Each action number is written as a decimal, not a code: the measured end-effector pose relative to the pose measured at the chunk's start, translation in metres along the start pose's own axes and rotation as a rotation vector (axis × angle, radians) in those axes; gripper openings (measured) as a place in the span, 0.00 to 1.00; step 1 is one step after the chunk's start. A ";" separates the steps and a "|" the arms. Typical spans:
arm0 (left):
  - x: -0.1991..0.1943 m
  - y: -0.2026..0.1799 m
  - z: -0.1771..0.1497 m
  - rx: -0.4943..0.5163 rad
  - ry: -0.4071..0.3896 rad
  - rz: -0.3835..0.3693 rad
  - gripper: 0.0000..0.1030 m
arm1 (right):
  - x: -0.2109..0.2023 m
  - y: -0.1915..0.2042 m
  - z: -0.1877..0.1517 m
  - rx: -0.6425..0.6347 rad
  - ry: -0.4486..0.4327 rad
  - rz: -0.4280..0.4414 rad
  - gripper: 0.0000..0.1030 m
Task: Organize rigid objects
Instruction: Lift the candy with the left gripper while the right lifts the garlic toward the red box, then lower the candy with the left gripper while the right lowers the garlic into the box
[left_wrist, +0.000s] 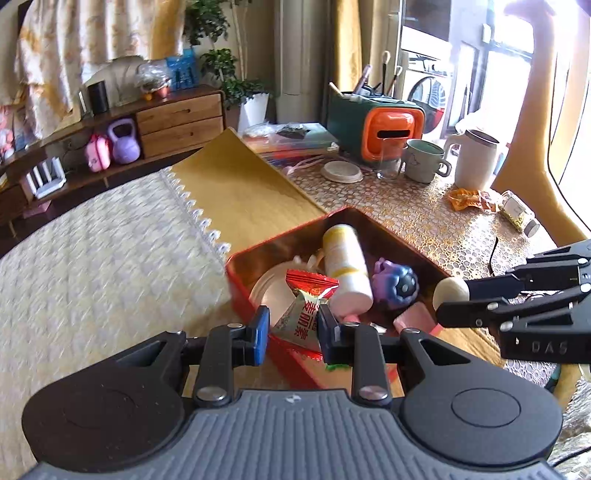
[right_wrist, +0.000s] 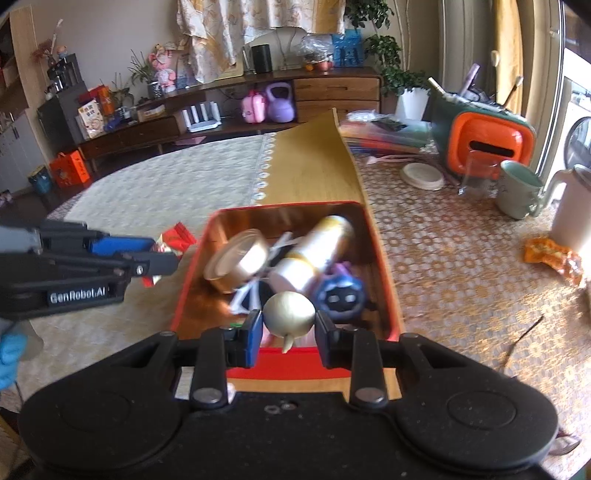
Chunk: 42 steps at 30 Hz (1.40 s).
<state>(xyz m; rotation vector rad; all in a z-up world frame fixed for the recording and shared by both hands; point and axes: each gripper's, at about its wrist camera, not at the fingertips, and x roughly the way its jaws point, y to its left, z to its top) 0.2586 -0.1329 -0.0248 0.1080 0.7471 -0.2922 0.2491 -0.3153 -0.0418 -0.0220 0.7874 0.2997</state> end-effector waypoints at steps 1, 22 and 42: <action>0.004 -0.003 0.004 0.007 0.001 -0.003 0.26 | 0.001 -0.002 0.000 0.002 0.001 -0.005 0.28; 0.109 -0.020 0.055 0.049 0.112 0.003 0.26 | 0.048 0.000 0.004 -0.012 0.077 0.019 0.28; 0.139 -0.016 0.058 0.007 0.183 0.008 0.27 | 0.063 -0.004 -0.001 0.018 0.118 0.031 0.33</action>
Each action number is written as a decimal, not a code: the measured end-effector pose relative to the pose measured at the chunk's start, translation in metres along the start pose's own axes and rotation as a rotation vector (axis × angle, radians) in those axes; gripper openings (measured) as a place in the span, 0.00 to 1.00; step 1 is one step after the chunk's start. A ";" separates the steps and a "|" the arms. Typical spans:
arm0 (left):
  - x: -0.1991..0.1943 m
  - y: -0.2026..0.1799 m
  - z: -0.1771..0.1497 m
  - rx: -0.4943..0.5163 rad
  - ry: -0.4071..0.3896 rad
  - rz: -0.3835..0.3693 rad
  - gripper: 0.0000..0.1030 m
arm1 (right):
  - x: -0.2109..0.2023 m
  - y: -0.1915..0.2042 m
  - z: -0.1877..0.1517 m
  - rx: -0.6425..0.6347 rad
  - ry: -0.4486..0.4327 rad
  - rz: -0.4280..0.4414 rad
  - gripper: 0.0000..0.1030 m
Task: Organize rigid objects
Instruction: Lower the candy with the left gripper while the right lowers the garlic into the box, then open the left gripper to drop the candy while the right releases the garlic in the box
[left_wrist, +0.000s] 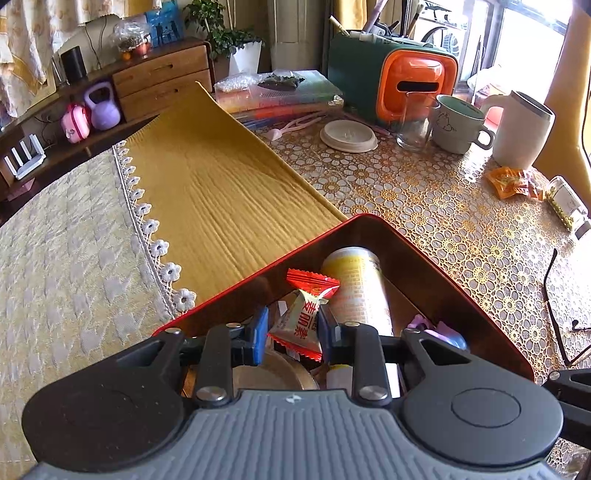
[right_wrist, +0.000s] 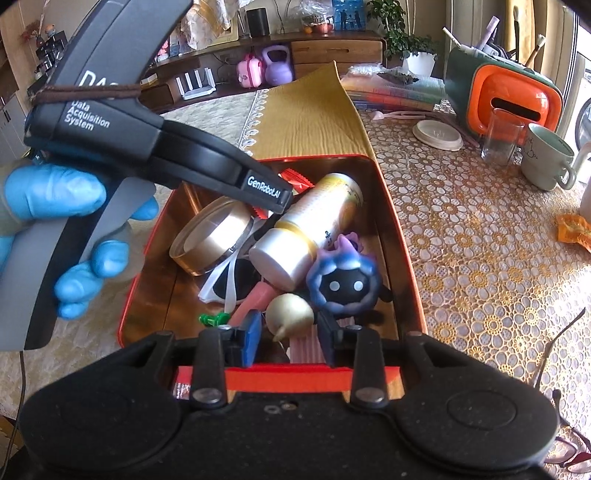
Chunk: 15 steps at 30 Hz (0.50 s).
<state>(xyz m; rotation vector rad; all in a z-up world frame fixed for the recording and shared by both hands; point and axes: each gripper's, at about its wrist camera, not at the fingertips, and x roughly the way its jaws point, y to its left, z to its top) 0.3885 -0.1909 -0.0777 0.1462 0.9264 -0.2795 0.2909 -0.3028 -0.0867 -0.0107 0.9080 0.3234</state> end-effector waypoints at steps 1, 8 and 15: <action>0.000 0.000 0.000 -0.001 0.001 0.001 0.27 | 0.000 0.000 0.000 0.005 -0.001 0.002 0.34; -0.012 0.007 -0.001 -0.047 -0.034 -0.008 0.53 | -0.008 -0.001 0.001 0.026 -0.024 0.004 0.40; -0.040 0.011 -0.007 -0.044 -0.073 -0.021 0.53 | -0.022 -0.001 0.002 0.052 -0.048 0.008 0.46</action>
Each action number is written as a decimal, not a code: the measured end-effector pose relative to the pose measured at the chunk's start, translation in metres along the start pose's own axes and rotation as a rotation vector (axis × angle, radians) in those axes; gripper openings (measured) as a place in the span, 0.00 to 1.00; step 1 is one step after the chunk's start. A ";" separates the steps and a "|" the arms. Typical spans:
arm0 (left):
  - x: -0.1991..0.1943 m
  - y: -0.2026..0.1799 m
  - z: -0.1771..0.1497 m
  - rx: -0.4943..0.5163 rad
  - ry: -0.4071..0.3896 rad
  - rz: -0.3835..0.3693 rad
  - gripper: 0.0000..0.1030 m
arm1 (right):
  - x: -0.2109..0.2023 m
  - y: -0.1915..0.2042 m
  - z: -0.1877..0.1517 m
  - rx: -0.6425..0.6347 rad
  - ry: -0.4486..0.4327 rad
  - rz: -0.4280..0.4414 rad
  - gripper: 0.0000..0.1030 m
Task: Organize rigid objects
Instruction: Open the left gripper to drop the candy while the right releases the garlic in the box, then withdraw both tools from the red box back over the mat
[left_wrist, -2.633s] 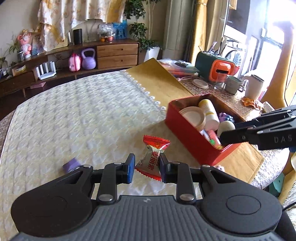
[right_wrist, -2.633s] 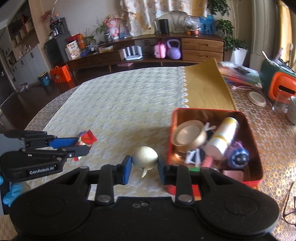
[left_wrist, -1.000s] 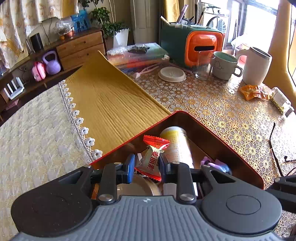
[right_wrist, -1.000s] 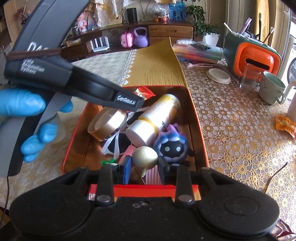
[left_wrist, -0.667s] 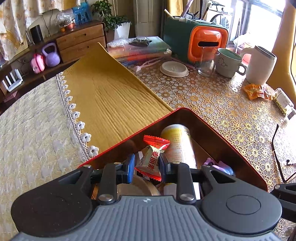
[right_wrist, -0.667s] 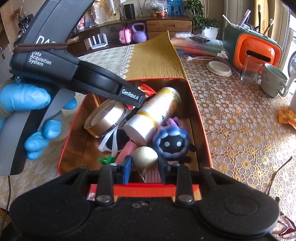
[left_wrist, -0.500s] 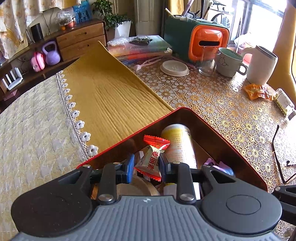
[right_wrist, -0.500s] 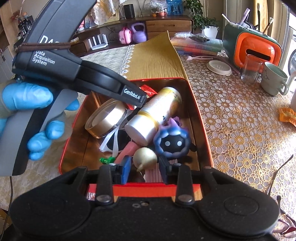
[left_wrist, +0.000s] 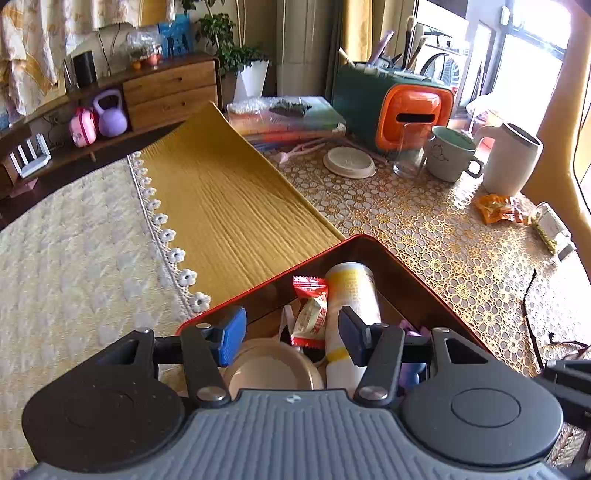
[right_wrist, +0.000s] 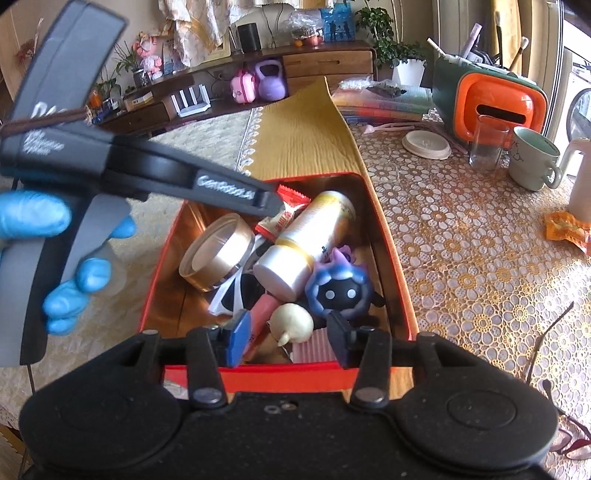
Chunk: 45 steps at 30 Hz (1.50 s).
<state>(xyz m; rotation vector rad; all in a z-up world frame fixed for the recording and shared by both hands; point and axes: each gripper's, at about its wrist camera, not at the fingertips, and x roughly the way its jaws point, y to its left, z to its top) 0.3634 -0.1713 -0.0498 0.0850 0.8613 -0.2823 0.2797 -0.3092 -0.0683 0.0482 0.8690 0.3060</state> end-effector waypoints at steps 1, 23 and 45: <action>-0.004 0.001 -0.001 0.002 -0.004 -0.004 0.53 | -0.002 0.001 0.000 0.003 -0.003 0.002 0.47; -0.137 0.032 -0.060 0.039 -0.143 -0.037 0.65 | -0.061 0.062 -0.004 -0.037 -0.099 0.064 0.64; -0.196 0.160 -0.144 -0.155 -0.189 0.144 0.86 | -0.053 0.163 -0.010 -0.218 -0.143 0.244 1.00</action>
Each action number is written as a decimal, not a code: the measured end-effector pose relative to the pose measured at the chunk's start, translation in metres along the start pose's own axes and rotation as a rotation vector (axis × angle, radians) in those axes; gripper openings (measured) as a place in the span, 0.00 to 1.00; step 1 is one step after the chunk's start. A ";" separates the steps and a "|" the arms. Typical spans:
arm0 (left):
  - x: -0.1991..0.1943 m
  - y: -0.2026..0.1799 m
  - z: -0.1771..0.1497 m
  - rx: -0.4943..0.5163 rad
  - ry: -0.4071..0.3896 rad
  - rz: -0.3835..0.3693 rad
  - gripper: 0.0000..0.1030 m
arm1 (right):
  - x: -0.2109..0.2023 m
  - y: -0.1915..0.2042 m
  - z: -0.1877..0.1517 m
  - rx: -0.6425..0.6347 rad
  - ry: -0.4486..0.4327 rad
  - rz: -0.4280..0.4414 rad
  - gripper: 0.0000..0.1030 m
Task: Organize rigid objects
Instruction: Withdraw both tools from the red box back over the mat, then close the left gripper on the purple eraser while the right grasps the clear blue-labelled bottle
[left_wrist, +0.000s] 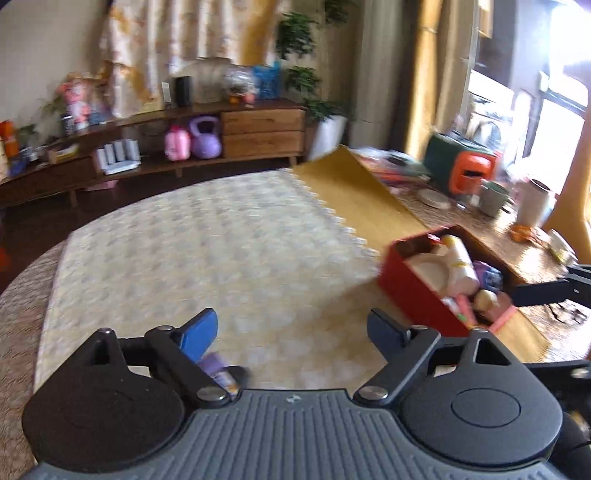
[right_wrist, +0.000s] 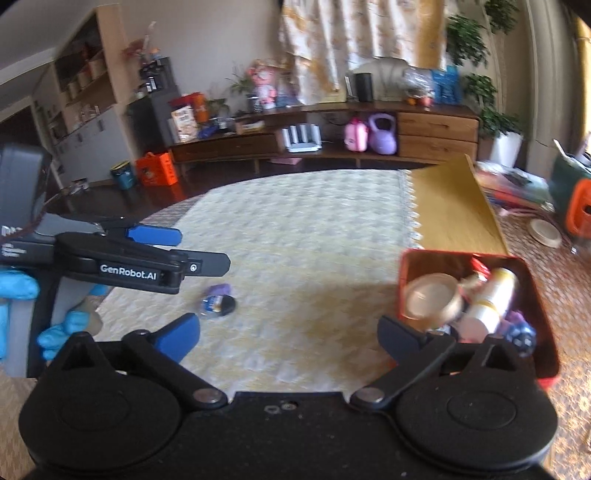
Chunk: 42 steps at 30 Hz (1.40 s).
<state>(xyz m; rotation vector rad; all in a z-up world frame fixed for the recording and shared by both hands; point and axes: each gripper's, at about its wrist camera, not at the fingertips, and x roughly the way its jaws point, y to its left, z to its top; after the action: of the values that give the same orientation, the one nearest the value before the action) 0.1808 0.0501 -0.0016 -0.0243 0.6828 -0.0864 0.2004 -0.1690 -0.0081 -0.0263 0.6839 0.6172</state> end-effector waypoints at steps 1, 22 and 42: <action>0.000 0.010 -0.003 -0.021 0.003 0.011 0.86 | 0.003 0.003 0.000 -0.005 0.001 0.004 1.00; 0.044 0.113 -0.042 -0.238 0.100 0.134 0.87 | 0.097 0.069 -0.007 -0.183 0.127 0.080 0.98; 0.110 0.128 -0.025 -0.262 0.261 -0.012 0.82 | 0.193 0.099 0.004 -0.308 0.199 0.079 0.77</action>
<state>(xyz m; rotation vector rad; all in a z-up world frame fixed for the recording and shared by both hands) 0.2597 0.1683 -0.0966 -0.2729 0.9510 -0.0111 0.2664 0.0150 -0.1033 -0.3518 0.7795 0.7992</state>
